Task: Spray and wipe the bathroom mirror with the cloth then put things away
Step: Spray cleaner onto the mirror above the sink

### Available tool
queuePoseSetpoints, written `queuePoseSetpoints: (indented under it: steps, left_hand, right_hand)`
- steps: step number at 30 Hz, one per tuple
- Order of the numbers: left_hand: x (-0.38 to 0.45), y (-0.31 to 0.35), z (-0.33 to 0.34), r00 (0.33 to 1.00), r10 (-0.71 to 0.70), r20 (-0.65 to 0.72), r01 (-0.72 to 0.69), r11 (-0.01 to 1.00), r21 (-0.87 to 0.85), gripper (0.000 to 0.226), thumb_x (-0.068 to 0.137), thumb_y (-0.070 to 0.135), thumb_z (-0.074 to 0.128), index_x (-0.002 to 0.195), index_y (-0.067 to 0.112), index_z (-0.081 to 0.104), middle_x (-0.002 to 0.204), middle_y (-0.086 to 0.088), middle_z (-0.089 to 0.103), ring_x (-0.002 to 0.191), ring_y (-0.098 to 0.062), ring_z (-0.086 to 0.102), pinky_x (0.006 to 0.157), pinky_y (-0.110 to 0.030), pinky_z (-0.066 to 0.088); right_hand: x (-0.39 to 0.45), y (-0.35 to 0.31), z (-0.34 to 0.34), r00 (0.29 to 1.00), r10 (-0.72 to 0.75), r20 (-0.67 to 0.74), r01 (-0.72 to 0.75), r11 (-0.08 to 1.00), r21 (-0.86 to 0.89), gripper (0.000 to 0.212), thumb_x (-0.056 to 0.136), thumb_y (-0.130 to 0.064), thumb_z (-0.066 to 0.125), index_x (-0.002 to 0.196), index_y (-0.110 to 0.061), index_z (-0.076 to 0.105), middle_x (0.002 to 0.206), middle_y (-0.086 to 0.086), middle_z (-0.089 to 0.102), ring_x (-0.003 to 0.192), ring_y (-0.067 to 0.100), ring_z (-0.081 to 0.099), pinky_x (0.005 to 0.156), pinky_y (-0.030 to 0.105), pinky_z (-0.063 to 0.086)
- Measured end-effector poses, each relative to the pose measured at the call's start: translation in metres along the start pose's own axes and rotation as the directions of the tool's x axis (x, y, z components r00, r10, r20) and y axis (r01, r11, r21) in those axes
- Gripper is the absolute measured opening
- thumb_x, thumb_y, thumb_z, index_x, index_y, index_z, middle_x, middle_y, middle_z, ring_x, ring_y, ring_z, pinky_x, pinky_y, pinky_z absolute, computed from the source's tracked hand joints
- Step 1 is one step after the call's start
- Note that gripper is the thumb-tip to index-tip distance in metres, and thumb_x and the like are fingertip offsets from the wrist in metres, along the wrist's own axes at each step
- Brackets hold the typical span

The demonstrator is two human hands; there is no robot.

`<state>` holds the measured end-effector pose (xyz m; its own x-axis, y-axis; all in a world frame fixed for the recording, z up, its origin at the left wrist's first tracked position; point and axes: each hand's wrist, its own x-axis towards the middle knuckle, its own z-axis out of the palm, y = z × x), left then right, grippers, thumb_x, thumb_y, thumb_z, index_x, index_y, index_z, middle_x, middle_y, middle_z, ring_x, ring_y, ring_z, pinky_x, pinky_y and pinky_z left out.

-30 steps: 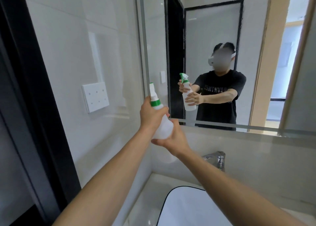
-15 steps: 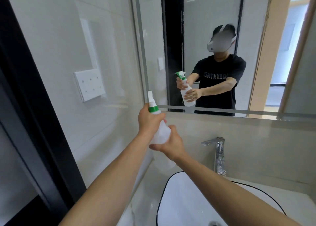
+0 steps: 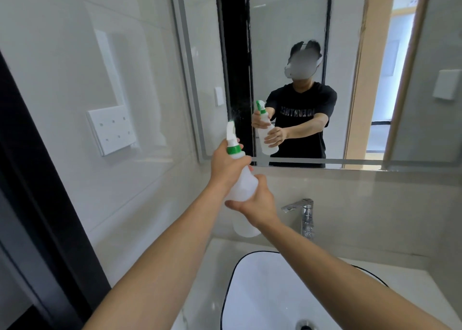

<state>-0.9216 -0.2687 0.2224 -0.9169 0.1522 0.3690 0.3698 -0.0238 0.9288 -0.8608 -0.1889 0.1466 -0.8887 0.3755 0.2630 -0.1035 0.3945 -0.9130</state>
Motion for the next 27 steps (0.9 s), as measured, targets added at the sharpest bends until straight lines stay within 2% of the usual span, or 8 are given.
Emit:
queuePoseSetpoints:
  steps: [4,9,12,15,18,21,24,27]
  left_hand:
    - [0.005,0.0,0.018,1.0,0.001,0.02,-0.001,1.0,-0.011,0.039,0.06,0.008,0.076,0.096,0.014,0.062,0.082,-0.003,0.067,0.063,-0.024,0.071,0.067,-0.047,0.062]
    - [0.004,0.005,0.04,0.998,0.018,0.065,-0.021,0.999,0.045,0.042,0.053,0.016,0.079,0.092,0.015,0.061,0.087,-0.013,0.067,0.082,-0.037,0.071,0.073,-0.056,0.061]
    - [0.0,0.012,0.053,0.99,0.042,0.133,-0.042,0.999,-0.006,0.041,0.061,0.011,0.078,0.096,0.026,0.062,0.097,-0.006,0.068,0.078,-0.032,0.074,0.067,-0.043,0.062]
    - [-0.003,0.023,0.067,0.977,0.099,0.192,-0.085,0.993,-0.077,0.045,0.069,0.003,0.076,0.098,0.034,0.061,0.105,-0.001,0.066,0.08,-0.028,0.073,0.06,-0.025,0.058]
    - [-0.004,0.035,0.081,0.958,0.149,0.244,-0.123,0.985,-0.12,0.047,0.075,-0.001,0.074,0.096,0.037,0.06,0.106,0.003,0.067,0.081,-0.029,0.073,0.058,-0.022,0.057]
    - [-0.006,0.044,0.097,0.945,0.181,0.274,-0.146,0.979,-0.144,0.049,0.076,-0.008,0.072,0.103,0.033,0.061,0.1,0.016,0.067,0.084,-0.015,0.07,0.056,-0.02,0.056]
    - [-0.004,0.046,0.111,0.942,0.178,0.283,-0.144,0.98,-0.138,0.04,0.073,-0.008,0.072,0.108,0.011,0.063,0.094,0.003,0.065,0.076,-0.022,0.068,0.057,-0.028,0.06]
    - [-0.006,0.046,0.126,0.937,0.166,0.308,-0.13,0.982,-0.134,0.039,0.071,-0.002,0.075,0.106,0.008,0.06,0.092,-0.007,0.064,0.067,-0.017,0.069,0.069,-0.048,0.063]
  right_hand:
    - [0.0,0.002,-0.016,0.999,0.003,-0.043,-0.003,1.0,0.011,0.074,0.055,-0.037,0.09,0.108,-0.031,0.038,0.093,-0.017,0.057,0.082,0.002,0.057,0.056,0.02,0.039]
    - [-0.001,0.005,-0.033,0.993,0.004,-0.121,-0.005,1.0,-0.01,0.078,0.054,-0.038,0.09,0.114,-0.028,0.041,0.101,-0.007,0.062,0.094,0.019,0.06,0.063,0.029,0.044]
    - [-0.002,0.007,-0.045,0.988,0.009,-0.156,-0.013,1.0,-0.021,0.079,0.053,-0.039,0.089,0.115,-0.03,0.04,0.104,-0.007,0.061,0.099,0.02,0.06,0.073,0.036,0.048]
    - [-0.002,0.005,-0.059,0.981,0.011,-0.195,-0.015,1.0,-0.021,0.078,0.054,-0.04,0.09,0.112,-0.034,0.037,0.103,-0.009,0.059,0.098,0.018,0.059,0.067,0.029,0.044]
    - [-0.001,0.002,-0.075,0.97,-0.017,-0.243,0.009,0.999,-0.036,0.077,0.056,-0.039,0.09,0.111,-0.031,0.036,0.105,-0.006,0.06,0.098,0.02,0.059,0.068,0.03,0.045]
    - [-0.004,0.0,-0.089,0.957,-0.032,-0.289,0.021,0.999,-0.039,0.077,0.056,-0.04,0.089,0.112,-0.031,0.037,0.099,-0.012,0.059,0.095,0.017,0.059,0.071,0.032,0.047]
    - [-0.008,0.0,-0.103,0.945,-0.044,-0.324,0.031,0.998,-0.046,0.078,0.056,-0.039,0.09,0.112,-0.033,0.036,0.095,-0.017,0.056,0.093,0.014,0.057,0.07,0.028,0.044]
    - [-0.013,0.002,-0.115,0.933,-0.036,-0.358,0.017,0.998,-0.057,0.079,0.056,-0.039,0.09,0.112,-0.035,0.035,0.096,-0.016,0.054,0.095,0.015,0.056,0.075,0.029,0.043]
